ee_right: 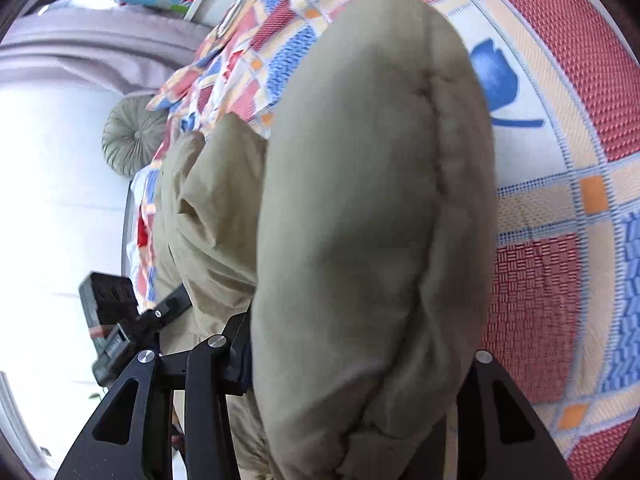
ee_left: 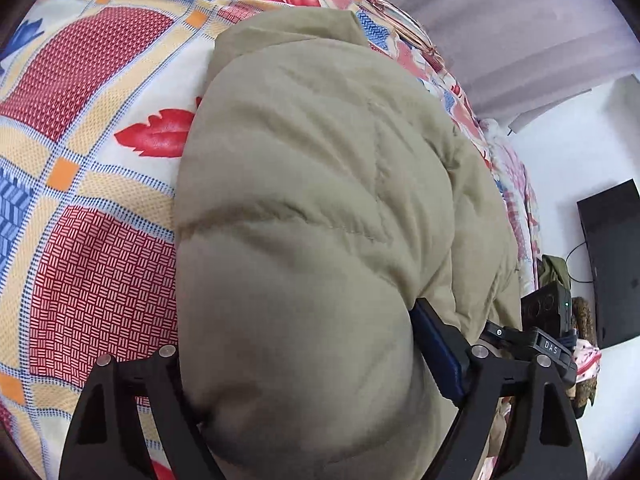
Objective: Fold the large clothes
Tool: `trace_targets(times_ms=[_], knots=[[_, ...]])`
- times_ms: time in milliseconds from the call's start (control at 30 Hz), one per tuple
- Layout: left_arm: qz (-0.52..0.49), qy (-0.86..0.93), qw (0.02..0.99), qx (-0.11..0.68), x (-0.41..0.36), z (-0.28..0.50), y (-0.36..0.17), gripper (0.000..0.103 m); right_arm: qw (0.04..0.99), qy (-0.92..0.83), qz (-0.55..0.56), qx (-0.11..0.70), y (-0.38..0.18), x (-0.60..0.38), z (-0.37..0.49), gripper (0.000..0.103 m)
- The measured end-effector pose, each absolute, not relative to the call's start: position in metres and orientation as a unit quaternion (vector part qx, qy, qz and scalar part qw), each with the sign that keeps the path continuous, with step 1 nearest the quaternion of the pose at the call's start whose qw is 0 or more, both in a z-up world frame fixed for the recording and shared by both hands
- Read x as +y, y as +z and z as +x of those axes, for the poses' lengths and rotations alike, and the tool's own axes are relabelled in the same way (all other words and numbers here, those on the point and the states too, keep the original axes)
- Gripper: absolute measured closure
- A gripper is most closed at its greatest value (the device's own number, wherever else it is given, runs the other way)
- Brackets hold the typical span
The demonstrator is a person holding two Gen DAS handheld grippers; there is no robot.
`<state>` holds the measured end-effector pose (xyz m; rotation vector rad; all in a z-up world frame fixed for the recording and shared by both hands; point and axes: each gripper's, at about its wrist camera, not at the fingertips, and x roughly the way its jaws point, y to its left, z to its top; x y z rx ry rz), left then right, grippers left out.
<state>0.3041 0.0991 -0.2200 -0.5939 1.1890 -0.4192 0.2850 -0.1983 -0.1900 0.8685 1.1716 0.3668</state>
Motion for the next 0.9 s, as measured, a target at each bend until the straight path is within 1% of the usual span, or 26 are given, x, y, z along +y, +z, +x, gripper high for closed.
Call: trace_targets(times_ms=[100, 167, 233, 267, 400, 500, 533, 600, 733, 833, 867, 900], knots=[[-0.261, -0.185, 0.772, 0.549, 0.113, 0.297, -0.222, 0.014, 0.727, 0.155, 0.404, 0.533, -0.201, -0.196, 0.284, 0.04], [-0.239, -0.164, 0.785, 0.547, 0.118, 0.293, -0.209, 0.014, 0.726, 0.147, 0.405, 0.536, -0.202, -0.194, 0.283, 0.037], [-0.219, -0.152, 0.799, 0.538, 0.12, 0.284, -0.194, 0.014, 0.727, 0.136, 0.398, 0.542, -0.196, -0.198, 0.27, 0.037], [-0.212, -0.149, 0.807, 0.531, 0.122, 0.277, -0.183, 0.014, 0.729, 0.133, 0.392, 0.546, -0.195, -0.219, 0.248, 0.037], [-0.176, -0.138, 0.83, 0.511, 0.129, 0.243, -0.157, 0.014, 0.766, 0.098, 0.325, 0.547, -0.155, -0.222, 0.229, 0.037], [-0.166, -0.13, 0.834, 0.509, 0.134, 0.22, -0.145, 0.014, 0.803, 0.074, 0.276, 0.523, -0.12, -0.224, 0.203, 0.038], [-0.167, -0.129, 0.834, 0.511, 0.126, 0.216, -0.141, 0.014, 0.813, 0.075, 0.269, 0.512, -0.108, -0.222, 0.194, 0.04], [-0.163, -0.135, 0.831, 0.514, 0.118, 0.204, -0.141, 0.014, 0.82, 0.099, 0.258, 0.501, -0.092, -0.21, 0.177, 0.068], [-0.13, -0.14, 0.82, 0.539, 0.093, 0.187, -0.164, 0.014, 0.828, 0.151, 0.219, 0.493, -0.08, -0.187, 0.151, 0.076], [-0.106, -0.129, 0.827, 0.536, 0.088, 0.181, -0.171, 0.013, 0.836, 0.151, 0.152, 0.505, -0.09, -0.165, 0.133, 0.078], [-0.106, -0.128, 0.827, 0.537, 0.087, 0.181, -0.173, 0.012, 0.834, 0.14, 0.142, 0.515, -0.101, -0.163, 0.13, 0.078], [-0.107, -0.126, 0.826, 0.539, 0.088, 0.181, -0.174, 0.009, 0.829, 0.129, 0.143, 0.524, -0.108, -0.163, 0.125, 0.079]])
